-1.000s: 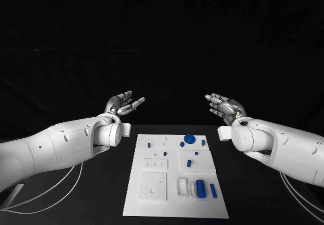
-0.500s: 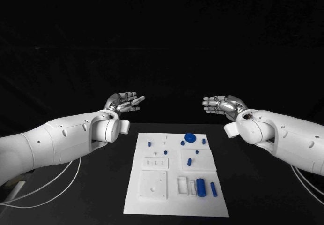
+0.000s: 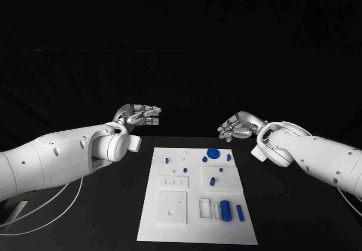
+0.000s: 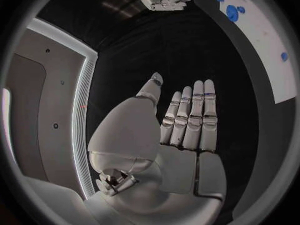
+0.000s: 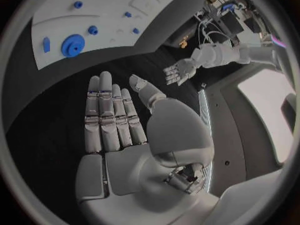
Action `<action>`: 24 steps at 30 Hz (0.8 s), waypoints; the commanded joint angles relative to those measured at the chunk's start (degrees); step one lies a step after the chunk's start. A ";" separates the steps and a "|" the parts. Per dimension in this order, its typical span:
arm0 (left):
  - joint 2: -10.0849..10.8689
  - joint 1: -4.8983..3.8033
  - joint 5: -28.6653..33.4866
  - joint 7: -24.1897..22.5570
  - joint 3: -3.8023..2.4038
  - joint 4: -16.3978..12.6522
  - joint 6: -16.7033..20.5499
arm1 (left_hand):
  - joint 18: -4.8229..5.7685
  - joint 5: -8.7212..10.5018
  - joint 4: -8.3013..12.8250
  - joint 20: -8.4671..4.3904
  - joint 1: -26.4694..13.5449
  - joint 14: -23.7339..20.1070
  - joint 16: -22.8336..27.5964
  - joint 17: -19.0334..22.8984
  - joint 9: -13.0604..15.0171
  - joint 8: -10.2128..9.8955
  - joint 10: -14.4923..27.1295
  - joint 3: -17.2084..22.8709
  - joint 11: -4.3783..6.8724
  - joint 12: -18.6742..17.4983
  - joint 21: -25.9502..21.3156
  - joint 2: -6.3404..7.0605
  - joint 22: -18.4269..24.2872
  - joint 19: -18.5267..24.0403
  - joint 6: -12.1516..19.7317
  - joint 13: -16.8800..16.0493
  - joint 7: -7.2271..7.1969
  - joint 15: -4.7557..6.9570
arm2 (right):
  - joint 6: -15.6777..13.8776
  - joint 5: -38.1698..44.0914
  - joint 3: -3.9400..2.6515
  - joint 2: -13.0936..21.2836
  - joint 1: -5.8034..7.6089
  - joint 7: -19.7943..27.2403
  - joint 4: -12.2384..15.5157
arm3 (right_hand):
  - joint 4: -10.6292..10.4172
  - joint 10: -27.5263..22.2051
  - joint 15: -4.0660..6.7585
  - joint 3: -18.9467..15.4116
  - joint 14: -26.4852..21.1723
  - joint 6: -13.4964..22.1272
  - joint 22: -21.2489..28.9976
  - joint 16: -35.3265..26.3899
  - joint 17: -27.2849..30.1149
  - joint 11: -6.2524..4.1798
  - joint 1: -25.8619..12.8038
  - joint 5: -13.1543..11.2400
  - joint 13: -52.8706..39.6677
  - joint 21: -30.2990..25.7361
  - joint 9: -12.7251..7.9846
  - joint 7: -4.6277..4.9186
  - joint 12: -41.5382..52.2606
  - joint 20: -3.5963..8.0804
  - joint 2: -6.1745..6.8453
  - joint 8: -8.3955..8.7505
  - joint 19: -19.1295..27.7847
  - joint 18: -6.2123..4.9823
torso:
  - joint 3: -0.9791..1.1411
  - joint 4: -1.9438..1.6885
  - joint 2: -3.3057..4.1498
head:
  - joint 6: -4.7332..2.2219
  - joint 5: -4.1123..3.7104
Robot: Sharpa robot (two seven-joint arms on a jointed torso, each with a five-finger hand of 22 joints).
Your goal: Assemble the parts on the task board
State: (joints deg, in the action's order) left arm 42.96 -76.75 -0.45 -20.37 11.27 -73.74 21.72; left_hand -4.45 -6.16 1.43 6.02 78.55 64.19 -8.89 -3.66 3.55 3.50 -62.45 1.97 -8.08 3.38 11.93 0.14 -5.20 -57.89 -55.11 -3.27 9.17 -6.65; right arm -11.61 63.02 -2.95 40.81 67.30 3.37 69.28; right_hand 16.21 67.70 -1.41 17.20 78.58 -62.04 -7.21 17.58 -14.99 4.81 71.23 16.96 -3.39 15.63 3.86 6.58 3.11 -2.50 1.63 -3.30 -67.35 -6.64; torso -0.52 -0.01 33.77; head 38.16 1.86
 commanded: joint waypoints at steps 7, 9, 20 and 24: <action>2.24 -1.28 -3.90 1.25 -0.35 -5.83 -5.91 | 0.41 -0.18 0.45 -0.13 -0.17 0.23 -0.06 -0.05 0.03 0.21 0.40 -0.23 -0.02 0.12 0.40 -0.30 0.08 -0.05 0.12 -0.07 -0.01 -0.14 | 0.78 25.85 -0.13 -0.37 0.01 -5.46 2.48 | 0.10 3.67 2.93 3.49 5.04 -3.39 -12.25 31.02 -20.18 -1.46 -0.42 0.71 -0.11 15.63 0.19 -0.81 0.20 5.12 3.33 -0.31 -12.66 -1.31 | 0.29 -1.45 3.86 | -1.30 -1.65; 2.84 -1.42 -4.18 1.29 -0.37 -7.21 -6.01 | 0.39 -0.20 0.46 -0.09 -0.29 0.19 -0.04 -0.06 0.03 0.21 0.67 -0.36 -0.10 0.14 0.49 -0.26 0.13 0.02 0.22 -0.08 0.02 -0.19 | 0.68 28.39 -0.14 -0.67 0.00 -6.03 2.83 | 0.10 3.95 3.05 4.00 4.91 -3.67 -12.55 31.94 -20.36 -1.52 -0.42 1.03 -0.11 15.64 0.19 -0.80 0.21 5.40 3.54 -0.34 -13.01 -1.15 | 0.32 -1.63 4.44 | -1.48 -1.76; 4.15 -2.15 -4.97 1.85 -0.55 -11.20 -6.85 | 0.33 -0.12 0.64 0.08 -0.51 -0.17 0.11 -0.05 0.02 0.19 1.36 -0.58 -0.31 0.14 0.69 -0.22 0.31 0.32 0.43 -0.08 0.07 -0.36 | -0.03 36.59 -0.16 -0.99 -0.01 -9.20 5.52 | -0.21 4.28 3.02 6.18 4.25 -3.10 -13.51 35.02 -19.44 -1.59 -2.77 5.25 -0.15 14.79 -0.03 -0.90 0.23 5.58 6.32 -0.27 -14.41 -0.15 | 0.25 -2.20 6.08 | -1.86 -2.32; 4.16 -2.36 -5.13 2.17 -0.57 -11.35 -7.18 | 0.34 -0.06 0.65 0.27 -0.59 -0.69 0.37 -0.04 0.02 0.20 1.87 -0.62 -0.47 0.14 0.56 -0.17 0.46 0.74 0.38 -0.09 0.09 -0.57 | -0.72 36.74 -0.16 -1.13 -0.01 -9.32 5.83 | -0.12 1.43 2.43 6.75 -1.54 -0.94 -14.85 37.32 -22.70 -0.66 -2.06 4.10 -0.20 14.40 0.02 -0.37 0.25 5.12 8.89 -0.27 -10.97 -1.31 | 0.27 -2.38 6.43 | -1.93 -2.30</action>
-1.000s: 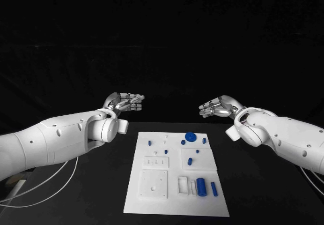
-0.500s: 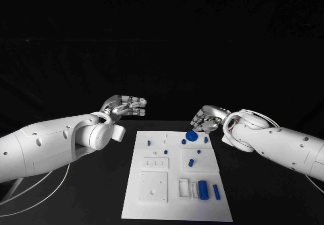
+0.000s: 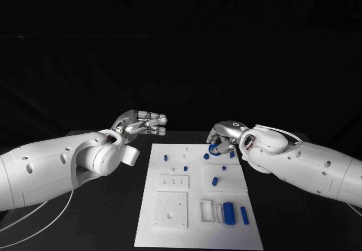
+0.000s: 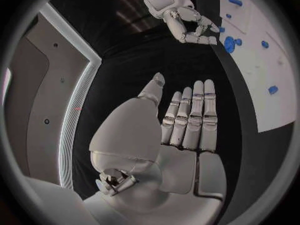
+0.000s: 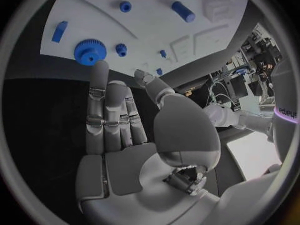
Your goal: Assemble the parts on the task board
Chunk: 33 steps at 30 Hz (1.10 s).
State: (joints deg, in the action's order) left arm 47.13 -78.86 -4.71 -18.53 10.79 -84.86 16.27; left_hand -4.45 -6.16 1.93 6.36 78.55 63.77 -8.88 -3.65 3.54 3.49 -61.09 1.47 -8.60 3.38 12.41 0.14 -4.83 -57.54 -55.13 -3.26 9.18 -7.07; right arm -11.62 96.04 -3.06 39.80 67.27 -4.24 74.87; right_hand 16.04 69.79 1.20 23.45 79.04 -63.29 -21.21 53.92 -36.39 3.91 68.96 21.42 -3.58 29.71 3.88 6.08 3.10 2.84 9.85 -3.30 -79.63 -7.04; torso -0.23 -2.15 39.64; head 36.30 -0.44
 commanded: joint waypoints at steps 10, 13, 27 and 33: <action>0.05 -0.39 -1.26 1.31 -0.10 0.25 -2.56 | 0.27 0.06 0.12 0.11 -0.65 -0.56 0.51 -0.06 0.03 0.20 0.72 -0.12 -0.03 0.14 0.04 -0.07 0.22 0.69 0.48 -0.09 0.10 -0.28 | -0.93 0.55 -0.03 0.34 0.00 -1.40 1.36 | -2.43 -11.73 -3.86 -4.69 -28.62 4.35 -2.09 4.71 9.07 1.87 5.63 -3.63 0.04 -7.27 -0.11 -2.27 0.92 -5.28 1.71 -0.34 23.41 2.73 | -0.04 -0.40 0.99 | -0.13 0.01; 0.00 -0.40 -1.35 1.53 -0.10 0.56 -2.77 | 0.27 0.06 0.12 0.11 -0.65 -0.56 0.51 -0.06 0.03 0.20 0.72 -0.12 -0.03 0.14 0.04 -0.07 0.22 0.69 0.48 -0.09 0.10 -0.28 | -0.56 -1.06 -0.03 0.55 0.00 -1.33 1.56 | -2.59 -11.32 -3.86 -4.92 -28.09 6.98 0.91 2.82 15.57 1.63 6.03 -5.25 0.08 -11.17 -0.24 -2.62 1.22 -6.11 1.47 -0.32 21.95 2.69 | -0.07 -0.37 1.14 | -0.23 0.03; -0.06 -0.41 -1.71 2.29 -0.09 1.30 -3.45 | 0.21 0.22 -0.09 0.32 -0.67 -1.00 0.74 -0.04 0.03 0.21 0.95 -0.05 -0.12 0.15 -0.04 0.06 0.43 1.07 0.67 -0.09 0.15 -0.46 | -1.09 -6.05 -0.03 1.05 0.00 0.81 2.08 | -3.40 -3.51 -2.20 -2.23 -15.54 1.56 -5.67 -8.71 25.47 1.56 6.18 -5.36 0.27 3.11 0.07 0.00 3.45 -1.93 0.56 -0.35 -0.41 -2.27 | -0.01 -0.39 1.61 | -0.47 0.10; -0.13 -0.41 -2.07 2.76 -0.09 1.36 -3.84 | 0.19 0.22 -0.19 0.38 -0.71 -1.10 0.81 -0.05 0.01 0.18 1.03 -0.03 -0.16 0.16 -0.10 0.12 0.46 1.17 0.90 -0.10 0.18 -0.51 | -0.43 -8.15 -0.03 0.92 0.00 -0.34 2.02 | 0.28 4.24 -0.77 4.41 -15.04 0.11 -22.72 -6.69 20.03 -0.69 5.52 -8.37 -1.94 19.50 1.13 0.90 4.26 -0.68 0.40 -0.38 10.35 -1.86 | -0.02 -0.38 1.80 | -0.44 0.08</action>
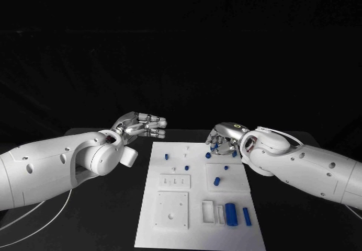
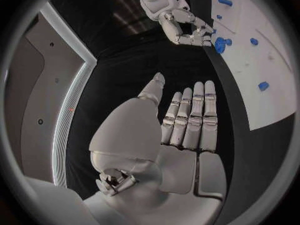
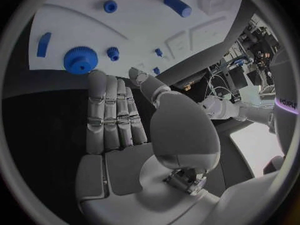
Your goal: Assemble the parts on the task board
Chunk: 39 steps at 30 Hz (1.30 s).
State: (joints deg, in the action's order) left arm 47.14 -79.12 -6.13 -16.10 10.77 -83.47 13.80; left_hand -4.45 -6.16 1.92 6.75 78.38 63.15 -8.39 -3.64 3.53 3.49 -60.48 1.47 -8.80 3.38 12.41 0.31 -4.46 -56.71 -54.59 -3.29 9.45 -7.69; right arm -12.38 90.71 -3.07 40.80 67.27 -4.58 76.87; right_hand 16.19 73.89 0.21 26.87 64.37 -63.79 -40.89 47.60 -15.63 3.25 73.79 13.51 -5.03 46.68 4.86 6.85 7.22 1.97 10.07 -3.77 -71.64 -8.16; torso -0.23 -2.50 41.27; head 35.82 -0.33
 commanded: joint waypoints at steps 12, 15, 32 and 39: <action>-0.21 -0.16 -1.40 0.78 -0.07 -0.08 -2.15 | 0.14 0.45 -0.37 0.07 -0.52 -0.57 0.36 -0.07 0.01 0.18 0.64 0.05 -0.04 0.15 -0.15 0.09 0.12 0.43 0.76 -0.06 -0.02 0.05 | 0.19 -3.25 -0.02 -0.61 0.00 -1.91 -0.81 | -0.23 -12.97 2.21 0.33 0.70 0.04 -14.21 23.52 -26.68 -2.59 0.25 3.20 -38.80 8.34 2.44 -1.05 43.85 1.50 0.31 0.08 -1.50 -0.67 | -0.09 -0.12 0.40 | 0.15 0.01; -0.20 -0.17 -1.51 0.83 -0.07 -0.13 -2.18 | 0.11 0.58 -0.44 0.09 -0.46 -0.61 0.37 -0.07 0.02 0.20 0.68 0.12 -0.04 0.16 -0.16 0.13 0.11 0.43 0.73 -0.07 -0.03 0.03 | -0.46 -2.35 -0.02 -0.82 0.00 -2.17 -0.84 | -0.50 -10.97 3.28 -1.64 7.53 -0.44 -18.07 23.42 -30.49 -3.54 -1.42 5.76 -40.23 11.78 3.25 -1.39 46.17 2.50 -0.13 0.12 -6.62 0.48 | -0.11 -0.13 0.45 | 0.21 0.02; -0.08 -0.22 -2.19 1.16 -0.07 -0.37 -2.34 | 0.11 0.58 -0.44 0.09 -0.46 -0.61 0.37 -0.07 0.02 0.20 0.68 0.12 -0.04 0.16 -0.16 0.13 0.11 0.43 0.73 -0.07 -0.03 0.03 | 1.20 5.93 0.09 -1.14 -0.28 -2.91 -0.13 | -0.66 -8.08 0.78 1.77 17.03 -0.45 -11.90 12.15 -36.08 1.61 -3.60 6.88 1.60 2.72 -0.63 -1.93 -3.88 0.56 -0.61 0.19 -15.25 -1.72 | -0.13 -0.28 0.92 | 0.57 -0.07; 0.08 -0.24 -2.28 1.27 -0.07 -0.55 -2.42 | 0.10 0.66 -0.53 0.09 -0.40 -0.57 0.32 -0.07 0.02 0.20 0.69 0.17 -0.04 0.16 -0.15 0.15 0.11 0.42 0.70 -0.06 -0.03 0.05 | 1.61 10.20 0.20 -1.03 -0.60 -4.13 0.69 | -1.41 -13.15 0.06 -2.32 17.27 0.58 -11.33 11.52 -36.63 2.71 -0.90 5.70 1.68 2.33 -1.19 -1.46 -3.89 -0.38 -0.34 0.21 -15.26 -2.63 | -0.19 -0.28 1.00 | 0.75 -0.20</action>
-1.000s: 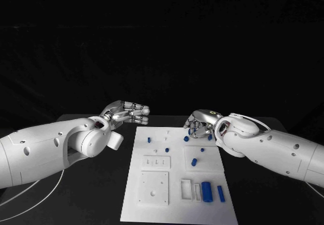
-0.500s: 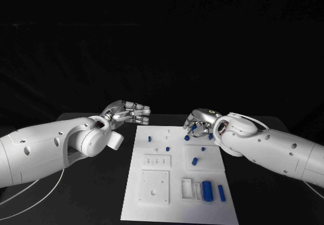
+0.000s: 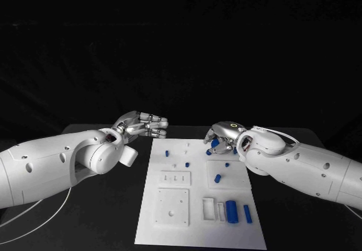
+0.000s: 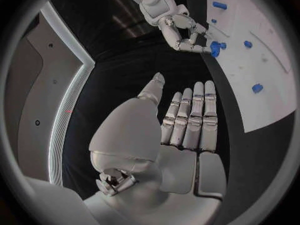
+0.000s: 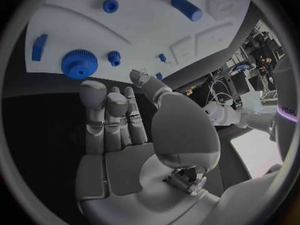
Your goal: Assemble the parts on the task board
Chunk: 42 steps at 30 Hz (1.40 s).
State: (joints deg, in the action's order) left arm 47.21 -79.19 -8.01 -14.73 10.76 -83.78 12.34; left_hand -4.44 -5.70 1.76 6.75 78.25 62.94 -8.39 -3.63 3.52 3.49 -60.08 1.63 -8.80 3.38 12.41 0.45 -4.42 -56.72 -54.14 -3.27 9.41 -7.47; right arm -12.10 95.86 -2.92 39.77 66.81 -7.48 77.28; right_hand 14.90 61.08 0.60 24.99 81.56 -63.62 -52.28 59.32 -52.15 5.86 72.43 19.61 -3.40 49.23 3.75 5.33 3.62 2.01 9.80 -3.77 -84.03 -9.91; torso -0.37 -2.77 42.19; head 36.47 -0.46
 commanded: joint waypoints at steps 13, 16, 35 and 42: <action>0.28 -0.33 -0.64 -0.20 -0.07 -0.72 -0.87 | 0.09 0.21 -0.37 0.09 -0.26 -0.36 0.32 -0.08 0.03 0.20 0.29 0.01 -0.04 0.16 -0.15 0.01 0.07 0.42 0.25 -0.08 0.02 -0.17 | -0.19 10.51 0.48 -1.08 -1.12 -3.24 -0.69 | -1.19 -0.06 -0.79 -1.12 0.03 0.51 0.70 -0.50 0.05 0.31 1.27 -3.20 0.03 -0.45 -0.09 0.89 -0.29 -0.96 0.68 0.22 -2.87 -1.44 | -0.11 -0.16 0.32 | 0.43 -0.20; 0.40 -0.43 -0.68 -0.23 -0.07 -0.88 -0.86 | 0.09 0.21 -0.37 0.09 -0.26 -0.36 0.32 -0.08 0.03 0.20 0.29 0.01 -0.04 0.16 -0.15 0.01 0.07 0.42 0.25 -0.08 0.02 -0.17 | -0.55 11.05 0.55 -1.31 -1.41 -3.42 -1.10 | -1.35 0.03 -0.78 -0.22 0.06 0.59 0.86 -0.52 0.11 0.26 1.31 -3.55 0.03 -0.38 -0.08 0.91 -0.29 -0.95 0.98 0.20 -2.86 -1.37 | -0.10 -0.11 0.33 | 0.53 -0.28; 0.53 -0.69 -0.78 -0.20 -0.07 -1.11 -1.01 | 0.09 0.21 -0.37 0.09 -0.26 -0.36 0.32 -0.08 0.03 0.20 0.29 0.01 -0.04 0.16 -0.15 0.01 0.07 0.42 0.25 -0.08 0.02 -0.17 | -1.96 11.54 0.62 -2.48 -2.30 -3.03 -3.28 | -1.16 3.58 -0.54 7.89 0.23 1.15 0.64 -0.67 0.15 -0.52 -0.45 -7.48 0.06 0.14 -0.17 0.86 -0.34 -0.72 0.83 0.21 -2.80 -0.42 | -0.24 -0.16 0.43 | 0.74 -0.08; 0.48 -0.70 -0.79 -0.13 -0.07 -1.05 -1.15 | 0.09 0.21 -0.37 0.09 -0.26 -0.36 0.32 -0.08 0.03 0.20 0.29 0.01 -0.04 0.16 -0.15 0.01 0.07 0.42 0.25 -0.08 0.02 -0.17 | -1.72 10.81 0.62 -2.72 -2.45 -2.33 -3.77 | -1.95 5.04 -0.37 10.26 0.34 0.52 0.45 -0.75 0.10 -0.89 -0.99 -8.95 0.06 0.20 -0.14 0.90 -0.32 -0.51 0.81 0.18 -2.80 0.01 | -0.29 -0.21 0.50 | 0.91 -0.03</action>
State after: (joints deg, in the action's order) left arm 47.78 -79.77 -8.59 -14.59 10.76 -84.72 12.15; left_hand -4.44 -5.71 1.76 6.75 78.25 62.95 -8.39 -3.63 3.52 3.49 -60.08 1.63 -8.80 3.38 12.41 0.45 -4.43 -56.72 -54.14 -3.26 9.41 -7.48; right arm -13.76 106.48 -2.30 37.16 64.44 -10.53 73.62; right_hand 13.05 65.75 0.12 34.97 81.66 -62.71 -51.81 58.90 -51.98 4.90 71.93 10.84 -3.42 49.25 3.63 6.24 3.66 1.41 10.70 -3.77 -83.83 -10.22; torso -0.63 -2.94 42.64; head 37.33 -0.51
